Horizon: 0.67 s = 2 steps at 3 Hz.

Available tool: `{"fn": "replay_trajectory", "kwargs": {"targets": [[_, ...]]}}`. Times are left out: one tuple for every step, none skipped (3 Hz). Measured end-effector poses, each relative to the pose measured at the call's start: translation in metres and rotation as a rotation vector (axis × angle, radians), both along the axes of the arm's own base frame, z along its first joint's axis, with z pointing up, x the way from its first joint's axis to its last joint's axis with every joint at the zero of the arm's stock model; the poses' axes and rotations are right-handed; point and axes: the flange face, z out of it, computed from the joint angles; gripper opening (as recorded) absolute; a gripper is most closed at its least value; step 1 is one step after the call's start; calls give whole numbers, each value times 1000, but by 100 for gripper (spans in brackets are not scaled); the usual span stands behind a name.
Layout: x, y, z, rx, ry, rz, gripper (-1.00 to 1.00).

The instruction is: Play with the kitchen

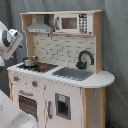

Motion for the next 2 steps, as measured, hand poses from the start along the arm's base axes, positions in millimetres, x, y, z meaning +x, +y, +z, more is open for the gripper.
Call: {"fn": "replay_trajectory", "kwargs": {"targets": [[16,0,-4,23,74,-2,100],[26,1,-6,35,131,-7,100]]}}
